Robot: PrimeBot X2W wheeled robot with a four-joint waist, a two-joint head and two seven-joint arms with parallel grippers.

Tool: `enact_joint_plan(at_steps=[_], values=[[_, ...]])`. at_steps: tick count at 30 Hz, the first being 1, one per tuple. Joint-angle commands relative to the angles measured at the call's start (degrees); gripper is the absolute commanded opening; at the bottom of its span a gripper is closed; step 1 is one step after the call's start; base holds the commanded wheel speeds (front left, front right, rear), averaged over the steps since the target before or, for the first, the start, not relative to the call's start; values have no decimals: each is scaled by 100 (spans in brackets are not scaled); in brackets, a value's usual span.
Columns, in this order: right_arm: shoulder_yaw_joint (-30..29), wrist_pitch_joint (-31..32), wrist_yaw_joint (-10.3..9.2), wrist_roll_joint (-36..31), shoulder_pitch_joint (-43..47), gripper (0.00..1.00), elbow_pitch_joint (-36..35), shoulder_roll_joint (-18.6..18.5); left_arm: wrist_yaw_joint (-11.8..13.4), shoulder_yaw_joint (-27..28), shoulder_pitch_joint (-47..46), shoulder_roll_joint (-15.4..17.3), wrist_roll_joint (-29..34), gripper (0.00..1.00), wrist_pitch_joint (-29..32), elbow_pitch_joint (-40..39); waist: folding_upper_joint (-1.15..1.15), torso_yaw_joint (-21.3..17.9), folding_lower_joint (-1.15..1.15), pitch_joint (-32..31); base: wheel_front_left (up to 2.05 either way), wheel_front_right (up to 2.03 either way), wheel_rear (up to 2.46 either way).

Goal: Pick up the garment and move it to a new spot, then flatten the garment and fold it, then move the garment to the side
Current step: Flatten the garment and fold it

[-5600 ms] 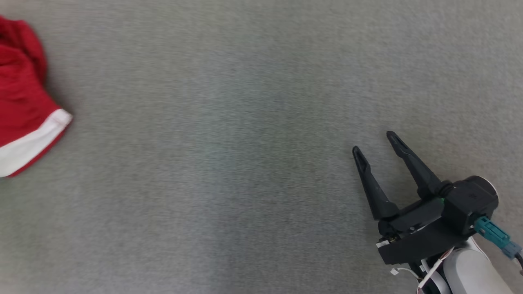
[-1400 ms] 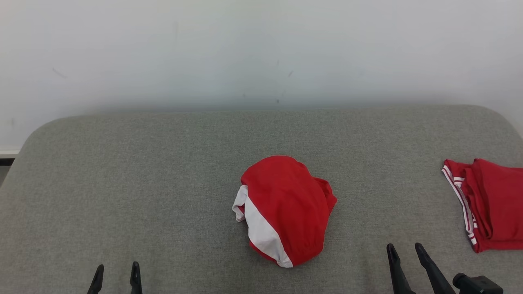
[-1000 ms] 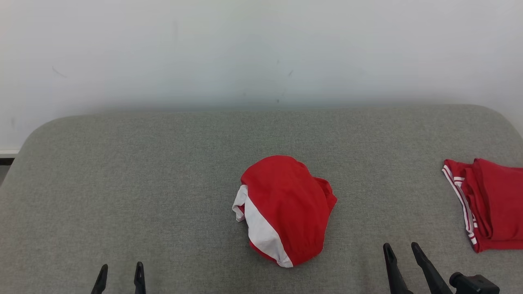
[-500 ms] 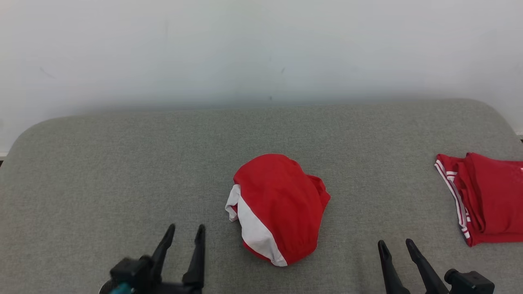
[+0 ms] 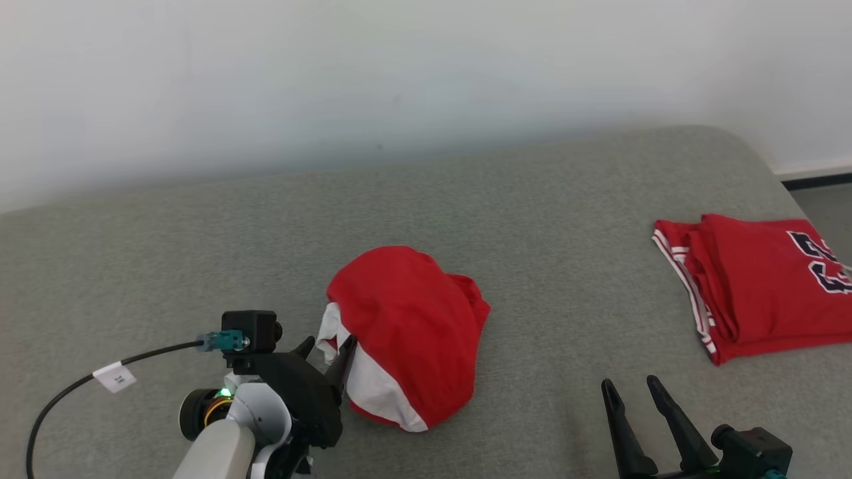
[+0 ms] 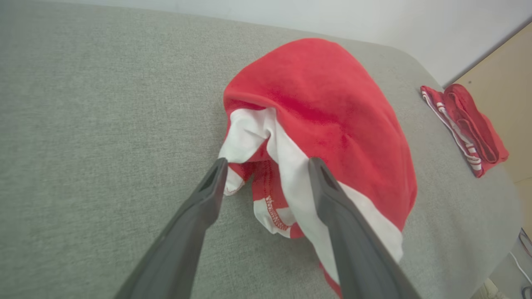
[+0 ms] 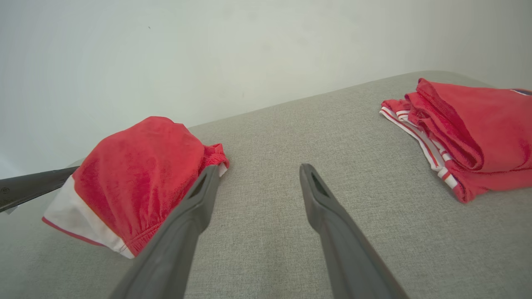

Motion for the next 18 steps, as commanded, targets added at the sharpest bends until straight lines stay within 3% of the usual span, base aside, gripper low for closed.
enact_joint_plan(at_steps=[1,6,7,8,10,18], values=[[-7,-35,-14,27,-37,100,10,-17,13,59,-104,-15,-154,100,78,85,0,-285,-1,136,0,0,0],[-16,-78,-14,37,-66,100,37,-39,71,215,-208,-36,-365,100,154,319,0,-467,-1,208,0,0,0],[-18,-82,-14,38,-69,100,42,-40,62,219,-214,-44,-415,92,204,360,0,-477,-1,210,0,0,0],[-19,-88,-14,40,-69,100,46,-42,41,195,-222,-47,-444,37,247,389,0,-483,-1,209,0,0,0],[-30,-86,-14,41,-65,100,49,-41,19,161,-235,-48,-501,0,271,407,0,-477,-1,198,0,0,0],[-28,-51,-14,14,-53,100,40,-38,-2,165,-351,5,-432,0,-63,297,0,-307,-1,92,0,0,0]])
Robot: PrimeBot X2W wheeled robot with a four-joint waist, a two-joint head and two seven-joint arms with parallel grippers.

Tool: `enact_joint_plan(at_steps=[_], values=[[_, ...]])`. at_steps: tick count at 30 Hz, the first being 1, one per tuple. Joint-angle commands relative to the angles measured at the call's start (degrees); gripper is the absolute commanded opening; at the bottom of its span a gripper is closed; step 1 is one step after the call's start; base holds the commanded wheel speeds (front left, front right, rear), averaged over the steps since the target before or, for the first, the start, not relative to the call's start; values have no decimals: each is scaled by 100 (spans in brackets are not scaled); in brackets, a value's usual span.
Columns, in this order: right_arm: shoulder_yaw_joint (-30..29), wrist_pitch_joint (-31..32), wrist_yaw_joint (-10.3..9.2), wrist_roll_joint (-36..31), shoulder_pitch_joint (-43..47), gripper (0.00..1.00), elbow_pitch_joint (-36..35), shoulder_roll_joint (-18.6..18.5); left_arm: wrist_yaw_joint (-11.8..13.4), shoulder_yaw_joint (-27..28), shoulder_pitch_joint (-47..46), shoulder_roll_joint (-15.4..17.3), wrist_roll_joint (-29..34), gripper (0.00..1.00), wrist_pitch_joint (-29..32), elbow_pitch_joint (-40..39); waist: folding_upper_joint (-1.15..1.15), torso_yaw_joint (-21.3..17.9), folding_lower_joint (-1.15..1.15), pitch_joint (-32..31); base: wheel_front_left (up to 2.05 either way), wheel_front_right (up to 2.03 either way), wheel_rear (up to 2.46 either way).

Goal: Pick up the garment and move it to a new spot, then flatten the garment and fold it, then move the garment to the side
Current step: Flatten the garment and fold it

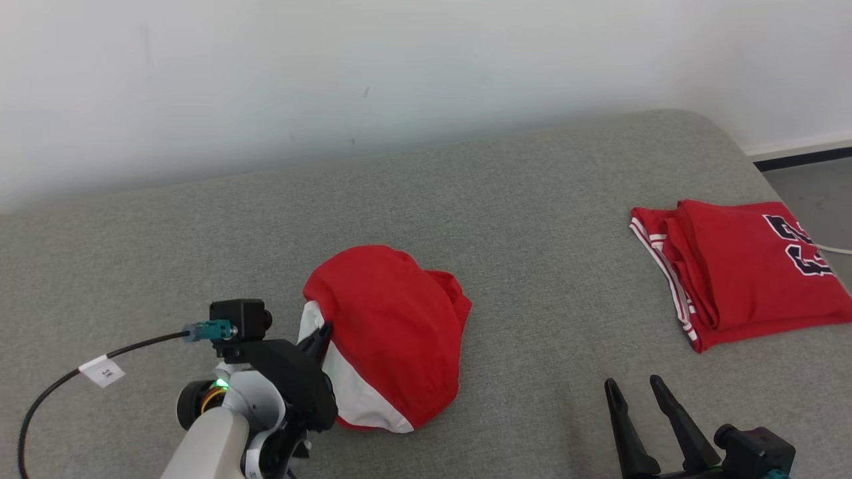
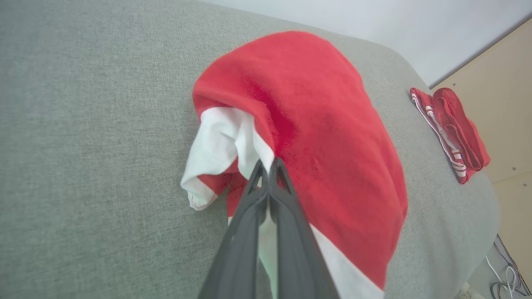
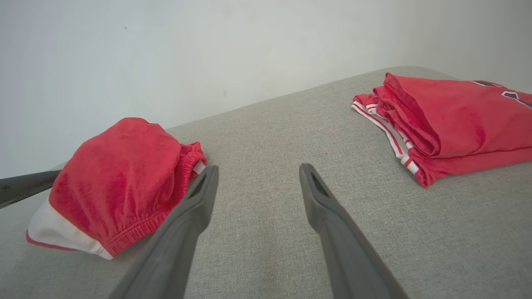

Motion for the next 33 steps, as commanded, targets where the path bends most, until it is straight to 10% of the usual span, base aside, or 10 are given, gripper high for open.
enact_joint_plan(at_steps=[1,13,27,29,33], values=[[-10,-7,-14,-12,-10,100,-4,-13,28,61,-166,42,53,0,-238,-126,-1,84,0,-51,0,0,0],[-27,16,-14,-26,57,100,-27,47,95,-42,-1228,235,964,0,-1870,-1373,-1,310,0,-133,0,0,0],[80,-47,-14,37,-118,100,44,86,-140,-2200,-592,-220,744,0,-1867,-660,-1,361,0,75,0,0,0],[85,-52,-14,48,-129,100,62,79,-144,-2467,-540,-271,444,100,-1957,-564,-1,349,0,93,0,0,0],[49,-69,-14,51,-156,100,76,66,-148,-2670,-499,-300,-48,100,-2101,-409,-1,368,0,116,0,0,0]])
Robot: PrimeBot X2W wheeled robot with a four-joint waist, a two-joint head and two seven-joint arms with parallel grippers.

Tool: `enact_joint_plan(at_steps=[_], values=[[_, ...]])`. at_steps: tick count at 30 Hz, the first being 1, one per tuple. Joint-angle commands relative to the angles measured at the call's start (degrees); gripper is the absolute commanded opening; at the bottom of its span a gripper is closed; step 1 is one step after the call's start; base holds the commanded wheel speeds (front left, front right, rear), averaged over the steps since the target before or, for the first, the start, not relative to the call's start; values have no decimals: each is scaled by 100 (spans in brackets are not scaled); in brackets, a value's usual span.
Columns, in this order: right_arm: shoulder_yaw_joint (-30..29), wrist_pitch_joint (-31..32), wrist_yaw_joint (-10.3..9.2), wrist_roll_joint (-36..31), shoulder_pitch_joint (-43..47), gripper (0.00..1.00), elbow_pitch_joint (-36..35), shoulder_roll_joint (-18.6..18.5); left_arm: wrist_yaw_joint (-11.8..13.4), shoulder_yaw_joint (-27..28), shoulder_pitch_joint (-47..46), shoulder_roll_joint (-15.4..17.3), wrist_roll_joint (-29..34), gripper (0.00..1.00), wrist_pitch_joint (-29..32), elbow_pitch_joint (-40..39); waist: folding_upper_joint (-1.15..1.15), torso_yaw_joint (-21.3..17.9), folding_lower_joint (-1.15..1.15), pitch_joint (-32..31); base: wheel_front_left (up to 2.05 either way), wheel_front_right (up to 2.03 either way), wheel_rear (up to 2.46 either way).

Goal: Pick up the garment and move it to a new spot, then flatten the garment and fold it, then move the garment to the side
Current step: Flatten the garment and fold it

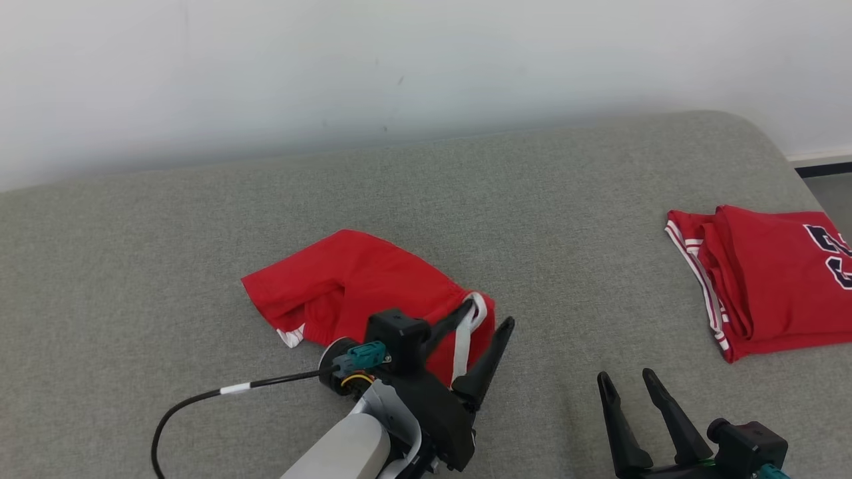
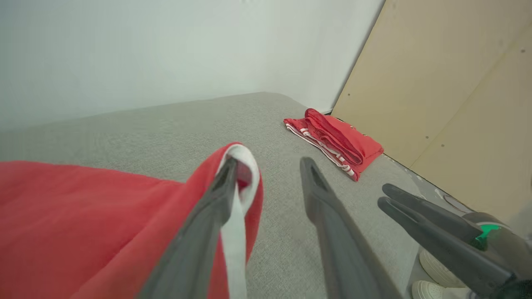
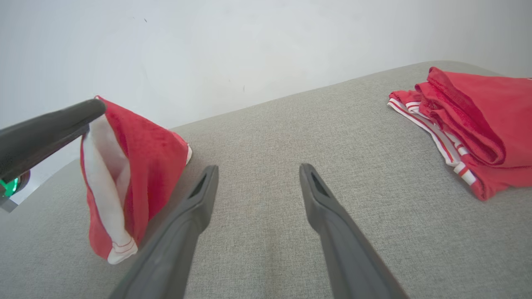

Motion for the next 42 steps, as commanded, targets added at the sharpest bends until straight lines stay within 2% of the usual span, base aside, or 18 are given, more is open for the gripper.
enact_joint_plan(at_steps=[1,6,13,19,24,28,32,42], values=[[-1,-14,-14,36,-33,100,6,-8,-6,1,60,-4,-111,100,-53,36,0,12,0,4,0,0,0],[46,92,-14,-31,-23,100,-63,-95,7,129,313,-10,-535,100,-114,46,0,133,0,-8,0,0,0],[399,621,-14,-377,-185,100,-387,-333,408,524,811,304,-496,100,-727,-339,0,428,0,-48,0,0,0],[1219,1467,-14,-545,-630,100,-638,-645,980,1142,1420,732,198,100,-1010,-1051,0,916,0,-70,0,0,0],[1792,1873,-14,-587,-1094,100,-453,-778,1233,1990,2199,759,1017,100,-1009,-1841,0,1296,0,-125,0,0,0],[2017,2176,-14,-658,-1337,100,-118,-732,1255,2616,2741,612,1504,100,-1010,-2153,0,1566,0,-189,0,0,0],[1998,2346,-14,-845,-1450,100,233,-629,1169,3119,3168,412,1861,100,-1011,-2321,0,1785,0,-228,0,0,0],[1494,2411,-14,-1829,-1321,100,999,-339,737,3830,3770,69,2356,100,-1012,-2505,0,1998,0,-196,0,0,0]])
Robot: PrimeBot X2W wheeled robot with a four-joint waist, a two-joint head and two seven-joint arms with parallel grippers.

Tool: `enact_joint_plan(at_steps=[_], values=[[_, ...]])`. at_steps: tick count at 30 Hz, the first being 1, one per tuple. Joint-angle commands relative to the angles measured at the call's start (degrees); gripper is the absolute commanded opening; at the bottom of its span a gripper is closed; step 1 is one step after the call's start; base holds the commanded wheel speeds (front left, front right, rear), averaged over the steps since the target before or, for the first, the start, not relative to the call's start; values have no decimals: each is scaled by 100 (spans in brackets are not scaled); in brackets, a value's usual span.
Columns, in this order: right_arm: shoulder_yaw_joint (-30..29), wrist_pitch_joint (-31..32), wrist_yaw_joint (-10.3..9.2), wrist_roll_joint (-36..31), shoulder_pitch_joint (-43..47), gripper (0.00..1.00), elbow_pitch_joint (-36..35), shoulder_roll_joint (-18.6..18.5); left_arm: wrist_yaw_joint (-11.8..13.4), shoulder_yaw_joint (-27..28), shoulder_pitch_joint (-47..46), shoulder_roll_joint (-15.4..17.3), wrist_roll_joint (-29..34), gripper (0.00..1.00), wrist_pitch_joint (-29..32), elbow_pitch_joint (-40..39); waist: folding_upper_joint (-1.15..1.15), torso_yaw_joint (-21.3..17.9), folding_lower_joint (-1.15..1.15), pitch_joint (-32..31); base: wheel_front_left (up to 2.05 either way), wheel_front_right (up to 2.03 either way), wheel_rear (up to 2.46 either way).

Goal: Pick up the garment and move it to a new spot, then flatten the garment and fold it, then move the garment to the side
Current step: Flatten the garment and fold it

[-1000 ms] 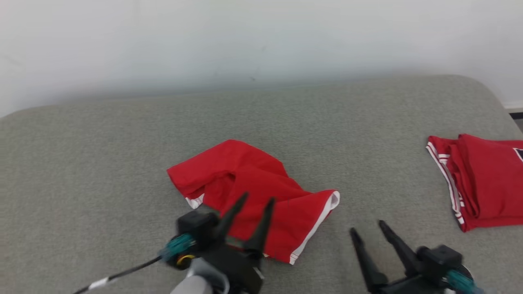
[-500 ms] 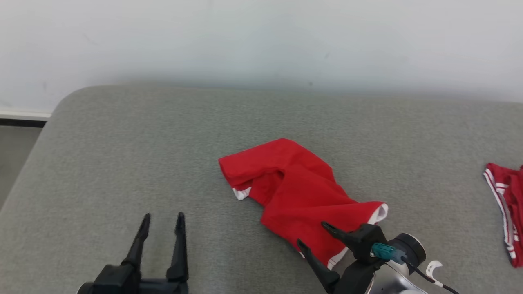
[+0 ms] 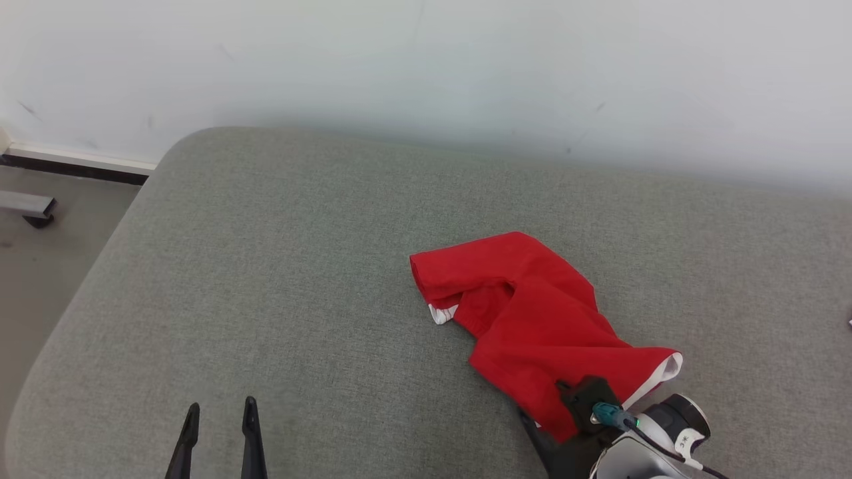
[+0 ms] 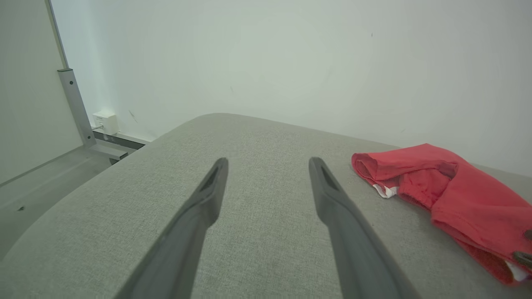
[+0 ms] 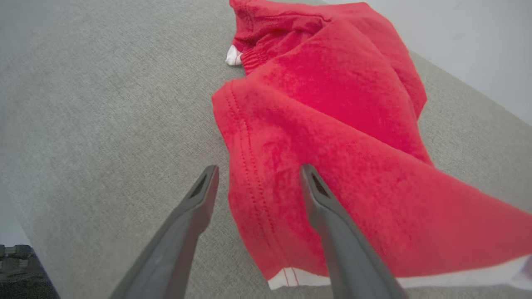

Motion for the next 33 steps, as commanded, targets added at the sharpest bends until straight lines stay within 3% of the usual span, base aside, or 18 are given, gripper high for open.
enact_joint_plan(at_steps=[1,9,10,11,13,22,29,33], values=[[-77,-47,-14,-174,81,100,103,59,-80,67,70,-38,69,100,-14,-22,0,17,1,32,0,0,0],[-398,-241,-15,-671,-19,100,510,287,-233,223,30,-107,126,100,-15,2,0,-7,1,175,0,0,0],[-440,-287,-15,-676,-33,66,508,320,-233,213,12,-107,86,100,-15,11,0,-10,1,188,0,0,0],[-476,-345,-14,-671,-51,40,492,351,-229,199,-6,-106,63,100,-15,19,0,-14,1,197,0,0,0],[-553,-455,-14,-659,-75,0,420,413,-207,190,-31,-106,14,100,-15,28,0,-29,1,209,0,0,0],[-537,-583,-15,-227,-90,0,-485,597,-167,235,-11,-108,-30,100,-15,45,0,-174,1,174,0,0,0],[-734,-552,-14,1338,-439,0,-1919,765,-190,325,-16,-108,-16,100,-15,25,0,-484,1,173,0,0,0],[-1226,-623,-14,1926,-401,0,-2505,770,-220,302,-74,-107,16,100,-15,22,0,-619,1,163,0,0,0]])
